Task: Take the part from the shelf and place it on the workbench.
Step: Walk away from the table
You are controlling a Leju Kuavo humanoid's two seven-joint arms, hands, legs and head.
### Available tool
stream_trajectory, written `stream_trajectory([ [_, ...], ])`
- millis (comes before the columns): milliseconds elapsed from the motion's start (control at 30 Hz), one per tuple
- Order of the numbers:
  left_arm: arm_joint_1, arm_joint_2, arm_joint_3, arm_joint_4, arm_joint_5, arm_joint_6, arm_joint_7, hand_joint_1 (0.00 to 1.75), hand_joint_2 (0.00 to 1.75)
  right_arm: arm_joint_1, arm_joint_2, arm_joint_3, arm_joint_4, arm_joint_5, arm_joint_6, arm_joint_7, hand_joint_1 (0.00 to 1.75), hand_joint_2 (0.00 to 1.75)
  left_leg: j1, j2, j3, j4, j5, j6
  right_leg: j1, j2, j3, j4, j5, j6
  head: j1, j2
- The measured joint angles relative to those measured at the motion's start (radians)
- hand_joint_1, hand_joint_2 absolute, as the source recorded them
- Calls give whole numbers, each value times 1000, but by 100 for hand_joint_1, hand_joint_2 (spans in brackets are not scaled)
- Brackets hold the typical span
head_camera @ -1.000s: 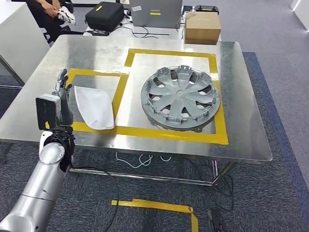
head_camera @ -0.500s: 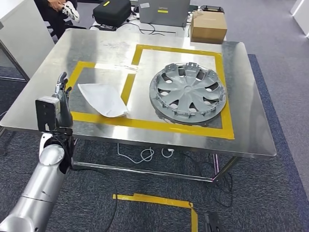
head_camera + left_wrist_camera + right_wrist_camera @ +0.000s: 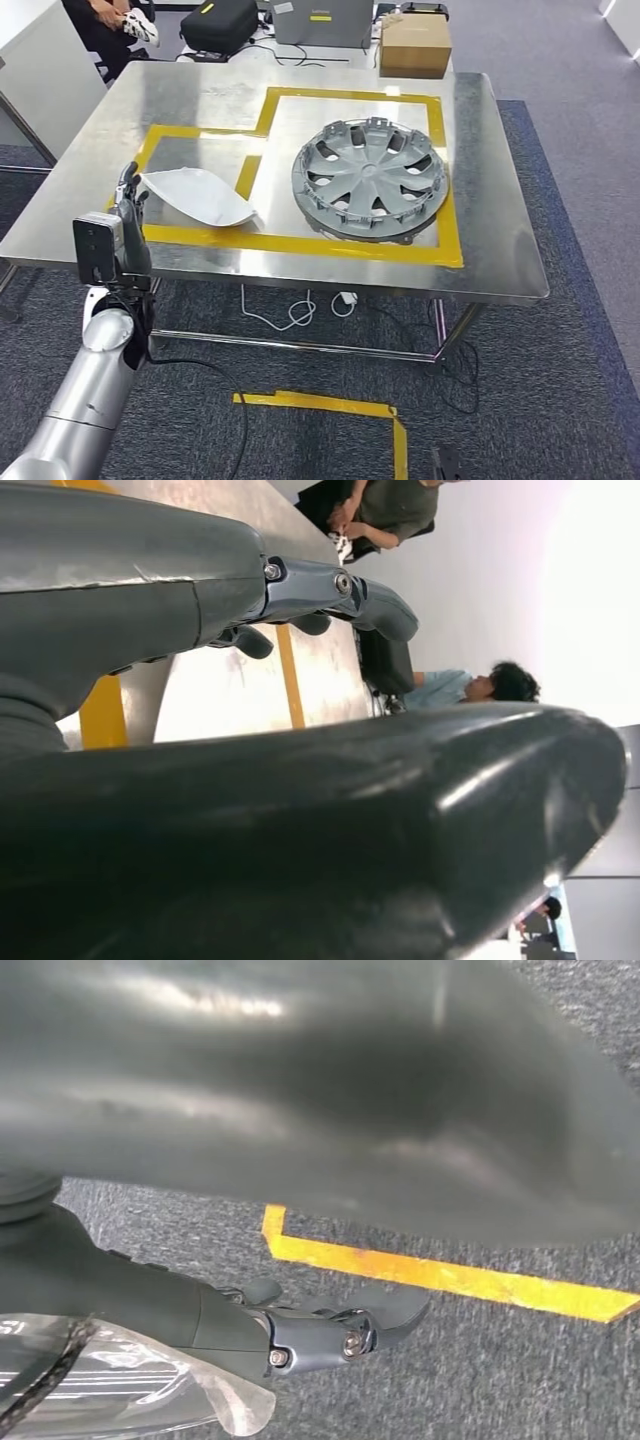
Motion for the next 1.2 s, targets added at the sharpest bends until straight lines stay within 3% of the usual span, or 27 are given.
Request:
stream_trajectory([
  [67,-2,0,1,0,0,0,0,0,0,0,0,0,0,0,0,0,0,0,-2,0,86,-145,44,10,2,1,-6,3,5,7,1,0],
  [100,-3,0,1,0,0,0,0,0,0,-1,0,0,0,0,0,0,0,0,-4,-1,111,-191,54,16,4,1,-9,5,9,11,1,0],
  [233,-3,1,3,0,0,0,-1,0,0,-1,0,0,0,0,1,0,0,0,-7,1,111,-219,70,41,2,1,-25,11,15,35,1,0],
  [267,-4,0,3,0,0,0,-1,0,0,0,0,0,0,0,1,0,0,0,-6,2,107,-222,77,50,1,2,-37,32,-4,40,3,0],
  [333,-5,-2,3,0,0,0,-1,0,0,0,0,0,0,0,1,0,0,0,-4,3,92,-225,91,61,-1,2,-85,140,-77,49,7,0],
  [400,-2,-3,3,0,0,0,-1,0,0,1,0,0,0,0,1,0,0,0,-5,3,75,-224,102,63,-3,2,-134,274,-144,55,9,0],
  [433,0,-3,3,0,0,0,-1,0,0,2,0,0,0,0,1,0,0,0,-5,3,68,-224,107,62,-3,2,-138,302,-153,56,8,0],
  [467,1,-3,3,1,0,0,-1,0,0,2,0,0,0,0,1,0,0,0,-5,3,63,-223,112,60,-2,2,-121,288,-143,56,9,0],
  [567,1,-3,4,1,0,0,-1,0,0,0,-1,0,0,0,1,0,0,0,-7,3,53,-221,122,51,-1,2,17,74,-69,45,9,0],
  [633,0,-3,4,1,0,0,-1,0,0,-3,-1,0,0,0,1,0,0,0,-10,3,48,-219,130,41,2,3,66,-7,-53,34,8,0],
  [700,0,-3,4,1,0,-1,-1,0,0,-2,-2,0,0,0,1,0,0,0,-10,3,43,-218,137,30,4,3,64,-10,-47,23,7,0],
  [767,-1,-3,4,1,0,-1,-1,0,0,-1,-2,0,0,0,1,0,0,0,-7,2,33,-198,117,18,1,1,59,-13,-36,10,6,0],
  [800,-1,-2,4,1,0,-1,-1,0,0,-2,-2,0,0,0,1,0,0,0,-6,2,19,-162,88,13,-1,0,55,-15,-30,3,4,0],
  [900,2,0,4,2,0,0,-1,0,0,-2,-2,0,0,0,2,0,0,0,-3,1,-51,34,-25,1,-1,-1,35,-13,-16,-4,2,0],
  [933,3,0,4,2,0,0,-1,0,0,-1,-2,0,0,0,2,0,0,0,-2,1,-60,74,-40,0,0,-1,27,-11,-11,-4,2,0],
  [967,4,0,4,3,0,0,-1,0,0,-1,-2,0,0,0,2,0,0,0,-2,1,-50,74,-35,0,0,-1,19,-8,-8,-3,2,0],
  [1000,4,0,4,3,0,0,-1,0,0,0,-2,0,0,0,2,0,0,0,-2,1,-20,33,-13,2,0,-1,13,-5,-5,-2,1,0],
  [1100,-1,0,4,3,0,0,-1,0,0,-1,-2,0,0,0,3,0,0,0,-4,1,100,-169,52,14,3,0,1,5,0,6,2,0],
  [1133,-3,0,4,3,0,0,-1,0,0,-2,-2,0,0,0,3,0,0,0,-6,0,116,-202,57,19,4,0,-3,7,3,11,3,0],
  [1200,-3,0,4,3,0,0,-2,0,0,-3,-2,0,0,0,3,0,0,0,-8,-1,112,-213,60,30,5,0,-11,9,10,23,3,0],
])
